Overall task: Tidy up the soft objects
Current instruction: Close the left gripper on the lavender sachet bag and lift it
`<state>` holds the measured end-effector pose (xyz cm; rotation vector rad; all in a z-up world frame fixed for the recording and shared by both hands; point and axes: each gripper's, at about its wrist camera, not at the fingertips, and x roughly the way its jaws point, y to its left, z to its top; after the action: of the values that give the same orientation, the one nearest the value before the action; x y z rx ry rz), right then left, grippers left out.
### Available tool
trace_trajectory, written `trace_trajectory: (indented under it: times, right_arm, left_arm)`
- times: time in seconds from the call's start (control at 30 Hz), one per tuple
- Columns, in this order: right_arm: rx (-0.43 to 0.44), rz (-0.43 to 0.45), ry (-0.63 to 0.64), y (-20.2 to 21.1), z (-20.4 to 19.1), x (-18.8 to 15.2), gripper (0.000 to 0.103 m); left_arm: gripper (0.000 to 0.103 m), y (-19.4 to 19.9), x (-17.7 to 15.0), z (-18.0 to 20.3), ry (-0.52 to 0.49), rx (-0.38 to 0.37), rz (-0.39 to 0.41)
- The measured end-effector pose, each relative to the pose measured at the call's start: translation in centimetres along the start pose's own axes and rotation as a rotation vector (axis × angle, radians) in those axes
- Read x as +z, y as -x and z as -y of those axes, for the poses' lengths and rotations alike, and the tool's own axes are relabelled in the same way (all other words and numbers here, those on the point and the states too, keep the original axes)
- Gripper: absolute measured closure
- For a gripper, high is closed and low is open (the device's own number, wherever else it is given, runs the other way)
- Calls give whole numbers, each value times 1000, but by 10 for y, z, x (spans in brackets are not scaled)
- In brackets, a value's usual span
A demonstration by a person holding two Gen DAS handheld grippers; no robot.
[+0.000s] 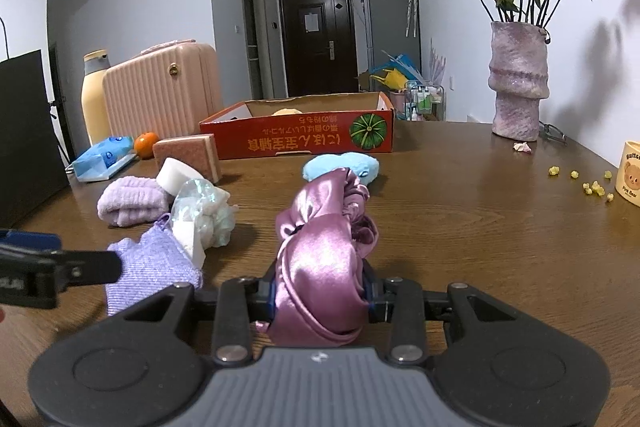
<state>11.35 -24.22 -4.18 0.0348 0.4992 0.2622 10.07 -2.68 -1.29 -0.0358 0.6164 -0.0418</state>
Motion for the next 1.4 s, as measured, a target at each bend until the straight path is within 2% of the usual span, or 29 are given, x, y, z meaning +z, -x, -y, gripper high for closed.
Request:
trace_trajectory:
  times: [0.23, 0.4, 0.53, 0.67, 0.83, 1.07, 1.33, 1.4]
  right_arm:
    - [-8, -7, 27, -2, -5, -3, 67]
    - [-8, -12, 31, -3, -7, -4, 67]
    - [-9, -21, 37, -4, -8, -4, 67]
    - [-9, -24, 36, -4, -7, -4, 66]
    - [-10, -27, 35, -5, -7, -4, 66]
    - [-14, -29, 35, -6, -7, -4, 66]
    - [-26, -39, 31, -8, -7, -5, 66]
    - [-27, -41, 30, -8, -6, -5, 66]
  left_arm:
    - [0, -22, 7, 17, -26, 30, -12]
    - [0, -44, 4, 13, -14, 71, -65]
    - [0, -50, -2, 14, -69, 94, -72]
    - [0, -53, -7, 12, -87, 89, -92]
    - [0, -58, -10, 4, -59, 58, -140]
    - [0, -58, -12, 2, -45, 33, -145]
    - [15, -52, -14, 2, -35, 19, -124]
    - [21, -49, -15, 1, -29, 14, -116]
